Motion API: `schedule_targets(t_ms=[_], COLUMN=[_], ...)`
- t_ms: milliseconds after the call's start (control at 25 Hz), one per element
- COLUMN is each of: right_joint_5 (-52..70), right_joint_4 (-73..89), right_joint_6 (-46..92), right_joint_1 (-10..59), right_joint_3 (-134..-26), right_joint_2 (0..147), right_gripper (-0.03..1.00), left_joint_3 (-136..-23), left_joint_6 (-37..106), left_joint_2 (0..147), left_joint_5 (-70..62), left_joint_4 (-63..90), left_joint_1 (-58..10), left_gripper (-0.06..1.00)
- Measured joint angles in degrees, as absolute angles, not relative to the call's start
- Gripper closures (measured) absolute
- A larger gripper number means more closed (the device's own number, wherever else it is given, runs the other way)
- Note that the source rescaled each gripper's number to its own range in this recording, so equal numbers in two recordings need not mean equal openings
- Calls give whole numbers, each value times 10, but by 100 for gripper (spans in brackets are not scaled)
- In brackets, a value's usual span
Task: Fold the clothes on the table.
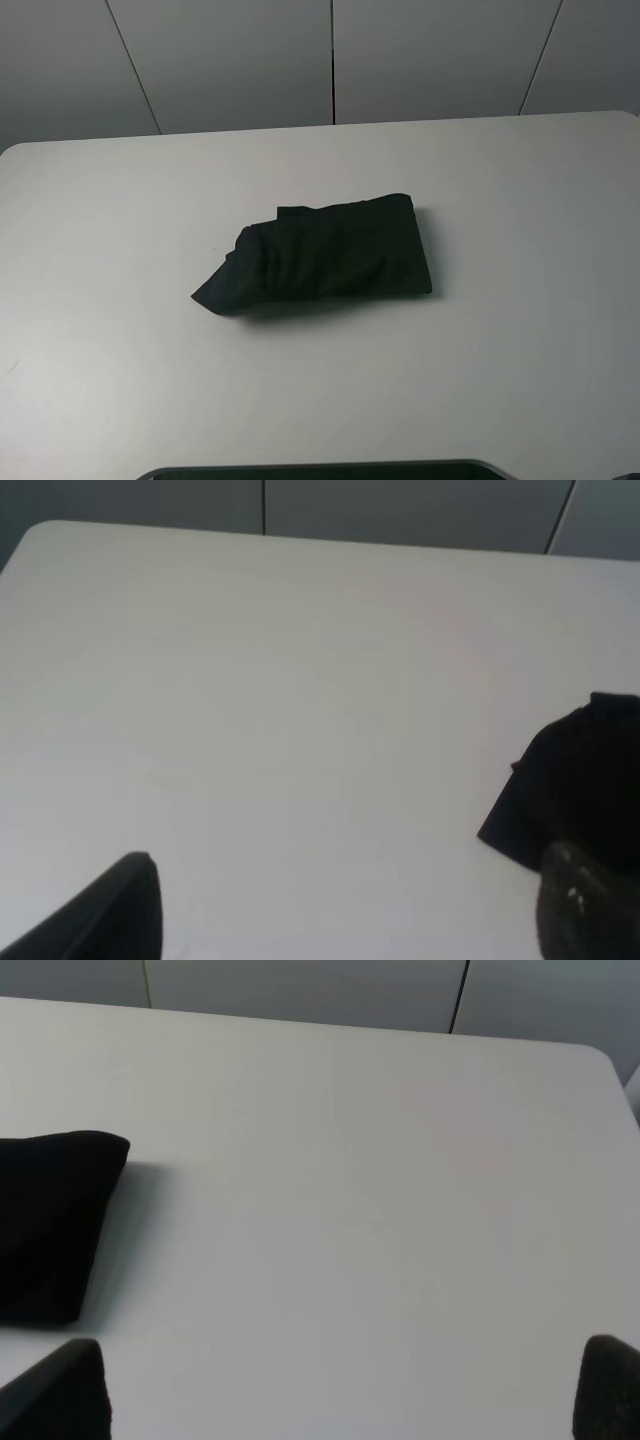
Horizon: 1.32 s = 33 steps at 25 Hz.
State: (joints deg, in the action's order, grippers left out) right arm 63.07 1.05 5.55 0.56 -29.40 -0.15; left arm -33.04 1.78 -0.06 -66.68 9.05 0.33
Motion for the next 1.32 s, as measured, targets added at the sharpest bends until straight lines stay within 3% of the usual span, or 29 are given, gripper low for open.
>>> schedule_targets(t_ms=[400, 720, 1320], right_joint_5=[628, 628, 628], right_joint_4=[0, -6, -6], right_joint_6=[44, 40, 39], right_joint_1=[11, 11, 11], right_joint_3=[-294, -294, -294], right_joint_2=[-1, -1, -1], right_gripper=[-3, -3, -3], left_joint_3=[-295, -293, -293], left_joint_6=[-32, -39, -40], left_joint_2=[0, 0, 0], left_joint_5=[-627, -624, -624], left_joint_4=[-27, -29, -37], left_joint_1=[-23, -103, -104], left_gripper=[-5, -6, -6])
